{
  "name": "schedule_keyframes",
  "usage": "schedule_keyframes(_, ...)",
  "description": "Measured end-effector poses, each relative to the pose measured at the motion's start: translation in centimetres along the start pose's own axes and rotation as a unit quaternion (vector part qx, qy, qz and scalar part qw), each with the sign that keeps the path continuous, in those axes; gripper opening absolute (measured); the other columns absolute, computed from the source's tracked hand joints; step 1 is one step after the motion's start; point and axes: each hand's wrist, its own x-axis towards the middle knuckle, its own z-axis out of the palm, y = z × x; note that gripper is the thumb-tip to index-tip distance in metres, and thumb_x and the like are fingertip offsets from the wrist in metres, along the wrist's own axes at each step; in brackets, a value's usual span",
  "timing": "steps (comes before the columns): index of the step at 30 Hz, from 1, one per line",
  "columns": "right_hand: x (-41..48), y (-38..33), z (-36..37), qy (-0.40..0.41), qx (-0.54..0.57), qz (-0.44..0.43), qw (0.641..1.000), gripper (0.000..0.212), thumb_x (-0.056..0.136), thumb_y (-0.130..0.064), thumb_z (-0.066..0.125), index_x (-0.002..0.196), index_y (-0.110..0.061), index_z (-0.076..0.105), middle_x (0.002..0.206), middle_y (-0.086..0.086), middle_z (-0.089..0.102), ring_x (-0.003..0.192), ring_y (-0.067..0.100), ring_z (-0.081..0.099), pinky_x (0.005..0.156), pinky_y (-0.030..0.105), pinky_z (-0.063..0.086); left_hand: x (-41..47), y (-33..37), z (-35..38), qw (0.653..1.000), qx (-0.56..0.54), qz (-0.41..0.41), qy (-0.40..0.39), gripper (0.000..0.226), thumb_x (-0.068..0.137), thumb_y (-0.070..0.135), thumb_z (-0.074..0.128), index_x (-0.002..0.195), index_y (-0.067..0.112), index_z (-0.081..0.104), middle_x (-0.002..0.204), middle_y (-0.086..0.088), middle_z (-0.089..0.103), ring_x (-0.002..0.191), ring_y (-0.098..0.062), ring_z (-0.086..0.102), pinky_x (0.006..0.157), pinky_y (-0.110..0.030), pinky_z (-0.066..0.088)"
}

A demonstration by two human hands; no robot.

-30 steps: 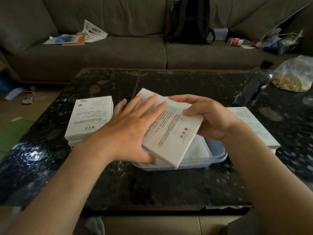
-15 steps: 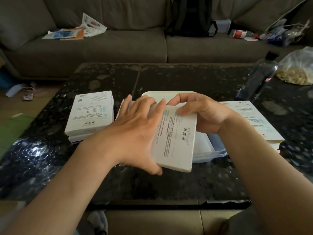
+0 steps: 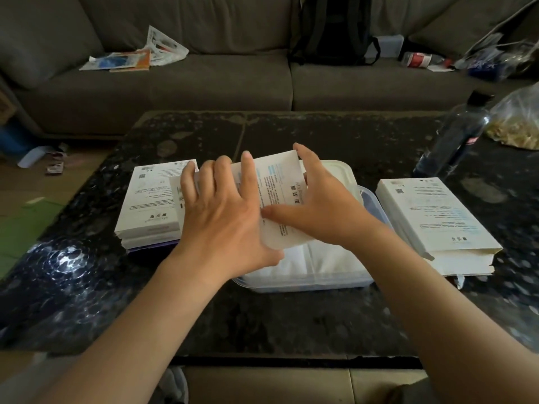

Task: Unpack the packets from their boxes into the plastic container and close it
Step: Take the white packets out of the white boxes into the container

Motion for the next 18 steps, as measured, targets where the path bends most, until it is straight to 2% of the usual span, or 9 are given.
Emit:
schedule_keyframes(4,0.3,0.2,-0.1,0.009,0.015,0.009,1.000,0.098,0.086,-0.033,0.079,0.157,-0.041,0.011,0.101,-0.027,0.046,0.081,0.001,0.058,0.050,0.012,0.047,0.0,-0.1,0.3,1.000,0.001,-0.001,0.005,0.145,0.047,0.087,0.061,0.155,0.007,0.006,0.142,-0.021,0.025,0.132,-0.039,0.024,0.118,-0.059,0.010)
schedule_keyframes(8,0.4,0.6,0.2,0.020,0.023,0.010,0.999,0.091,0.090,-0.029,0.074,0.156,-0.044,0.013,0.096,-0.031,0.045,0.080,0.001,0.058,0.047,0.011,0.048,0.1,-0.1,0.4,1.000,-0.004,-0.003,0.006,0.145,0.046,0.086,0.061,0.155,0.007,0.009,0.142,-0.022,0.026,0.133,-0.039,0.024,0.117,-0.059,0.010)
schedule_keyframes(10,0.3,0.5,0.2,0.024,0.032,0.007,0.999,0.088,0.092,-0.027,0.072,0.156,-0.044,0.013,0.100,-0.028,0.047,0.080,0.001,0.058,0.053,0.014,0.049,0.1,0.0,0.4,1.000,-0.004,-0.004,0.004,0.145,0.046,0.086,0.061,0.156,0.007,0.007,0.142,-0.022,0.025,0.134,-0.039,0.024,0.118,-0.059,0.010)
schedule_keyframes(13,0.1,0.3,0.1,0.032,0.022,0.005,0.999,0.090,0.092,-0.029,0.072,0.157,-0.042,0.011,0.113,-0.019,0.048,0.086,0.004,0.059,0.071,0.026,0.059,0.1,0.0,0.5,1.000,-0.002,-0.010,0.010,0.143,0.047,0.084,0.063,0.155,0.006,0.010,0.142,-0.022,0.027,0.133,-0.040,0.025,0.117,-0.060,0.011)
schedule_keyframes(14,0.0,0.2,0.2,0.048,0.006,0.001,0.999,0.092,0.091,-0.032,0.074,0.157,-0.041,0.011,0.117,-0.016,0.047,0.091,0.005,0.058,0.074,0.026,0.058,0.1,0.0,0.5,1.000,-0.002,-0.015,0.010,0.142,0.048,0.082,0.063,0.155,0.006,0.011,0.141,-0.023,0.028,0.132,-0.040,0.026,0.117,-0.060,0.011)
schedule_keyframes(16,-0.5,0.3,0.7,0.115,-0.055,-0.035,0.991,0.087,0.087,-0.036,0.077,0.155,-0.037,0.024,0.122,-0.010,0.042,0.099,0.005,0.052,0.071,0.017,0.052,0.1,-0.1,0.5,1.000,-0.001,-0.030,0.008,0.140,0.049,0.079,0.064,0.155,0.004,0.012,0.141,-0.024,0.029,0.133,-0.042,0.027,0.116,-0.061,0.011)
schedule_keyframes(17,-0.8,0.3,1.2,0.156,-0.091,-0.072,0.981,0.075,0.086,-0.036,0.078,0.149,-0.032,0.040,0.121,-0.006,0.044,0.101,0.007,0.051,0.072,0.017,0.052,0.0,-0.1,0.5,0.999,-0.002,-0.038,0.009,0.139,0.050,0.077,0.064,0.155,0.003,0.012,0.140,-0.025,0.029,0.133,-0.043,0.028,0.116,-0.061,0.011)
schedule_keyframes(18,-1.0,0.3,1.7,0.191,-0.122,-0.120,0.967,0.057,0.086,-0.033,0.079,0.137,-0.023,0.056,0.118,-0.001,0.049,0.100,0.014,0.054,0.072,0.024,0.055,0.0,-0.1,0.5,0.999,-0.004,-0.045,0.012,0.137,0.051,0.076,0.064,0.155,0.003,0.013,0.140,-0.025,0.030,0.133,-0.043,0.028,0.116,-0.061,0.011)
